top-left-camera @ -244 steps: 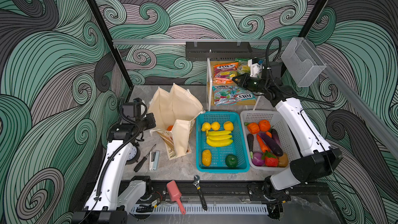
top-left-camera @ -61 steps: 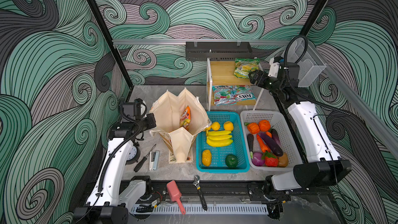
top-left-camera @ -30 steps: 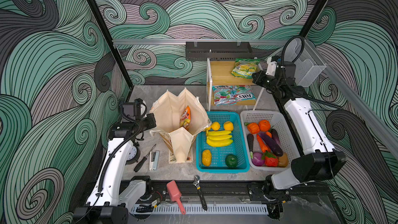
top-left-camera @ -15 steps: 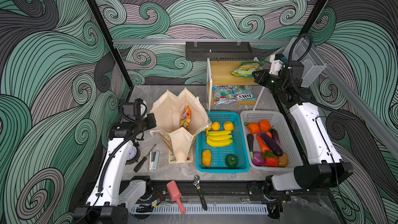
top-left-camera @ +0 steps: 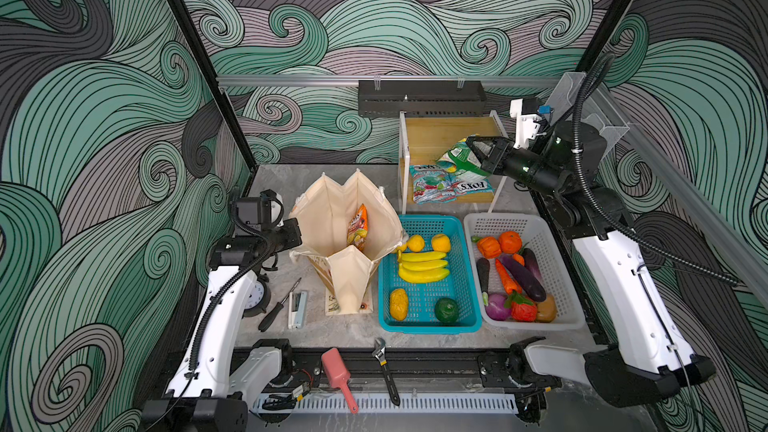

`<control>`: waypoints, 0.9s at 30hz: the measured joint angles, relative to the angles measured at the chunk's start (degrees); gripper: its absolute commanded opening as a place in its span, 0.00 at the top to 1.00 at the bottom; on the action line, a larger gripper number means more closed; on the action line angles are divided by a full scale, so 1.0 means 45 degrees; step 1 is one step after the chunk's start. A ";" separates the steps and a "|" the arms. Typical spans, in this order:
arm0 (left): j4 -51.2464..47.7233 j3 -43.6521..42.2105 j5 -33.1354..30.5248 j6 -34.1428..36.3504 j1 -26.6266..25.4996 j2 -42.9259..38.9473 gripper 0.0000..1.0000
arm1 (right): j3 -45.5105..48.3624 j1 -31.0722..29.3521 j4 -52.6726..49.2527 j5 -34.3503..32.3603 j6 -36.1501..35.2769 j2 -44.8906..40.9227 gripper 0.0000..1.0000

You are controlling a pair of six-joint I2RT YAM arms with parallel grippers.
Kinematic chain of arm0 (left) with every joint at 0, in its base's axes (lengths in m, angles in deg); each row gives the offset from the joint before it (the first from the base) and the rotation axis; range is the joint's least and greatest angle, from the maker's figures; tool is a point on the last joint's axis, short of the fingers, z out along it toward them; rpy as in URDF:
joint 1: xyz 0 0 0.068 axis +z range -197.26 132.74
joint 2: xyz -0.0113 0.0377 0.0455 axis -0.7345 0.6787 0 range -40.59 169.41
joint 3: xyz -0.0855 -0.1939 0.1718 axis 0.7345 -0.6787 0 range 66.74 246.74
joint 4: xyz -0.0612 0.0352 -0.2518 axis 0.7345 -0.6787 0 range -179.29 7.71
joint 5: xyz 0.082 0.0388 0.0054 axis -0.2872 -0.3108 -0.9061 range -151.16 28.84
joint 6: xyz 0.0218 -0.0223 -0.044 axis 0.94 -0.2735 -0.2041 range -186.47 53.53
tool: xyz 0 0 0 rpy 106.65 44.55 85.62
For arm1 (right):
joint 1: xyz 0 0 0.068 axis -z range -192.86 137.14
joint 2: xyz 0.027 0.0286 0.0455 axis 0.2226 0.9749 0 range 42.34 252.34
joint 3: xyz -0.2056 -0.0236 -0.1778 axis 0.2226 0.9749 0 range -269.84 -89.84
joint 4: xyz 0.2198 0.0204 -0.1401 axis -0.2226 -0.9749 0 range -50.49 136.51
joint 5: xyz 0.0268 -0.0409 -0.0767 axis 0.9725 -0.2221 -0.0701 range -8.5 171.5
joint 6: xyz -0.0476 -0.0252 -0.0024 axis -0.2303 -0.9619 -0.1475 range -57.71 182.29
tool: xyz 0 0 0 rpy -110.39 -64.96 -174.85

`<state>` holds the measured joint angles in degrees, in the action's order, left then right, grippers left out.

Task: Place the food into the grocery bag and tie it
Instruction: 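Pull the green candy bag off the shelf and lower it into the tote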

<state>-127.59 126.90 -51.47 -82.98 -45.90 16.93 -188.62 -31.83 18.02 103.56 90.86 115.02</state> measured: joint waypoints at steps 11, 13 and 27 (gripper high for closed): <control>0.0000 0.0000 0.0015 0.0000 0.0000 0.0000 1.00 | 0.0126 -0.3293 0.0058 0.0019 0.0097 0.0029 1.00; 0.0000 0.0000 0.0049 0.0000 0.0000 0.0000 1.00 | 0.0126 -0.3900 0.0189 -0.0058 0.0092 0.0359 1.00; 0.0039 0.0000 0.0272 0.0000 0.0000 -0.0005 1.00 | -0.2506 -0.6892 0.0131 0.0039 0.0039 0.5950 1.00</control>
<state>-127.42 126.90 -50.24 -82.98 -45.90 16.91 -199.90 -62.84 18.61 103.74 91.04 141.80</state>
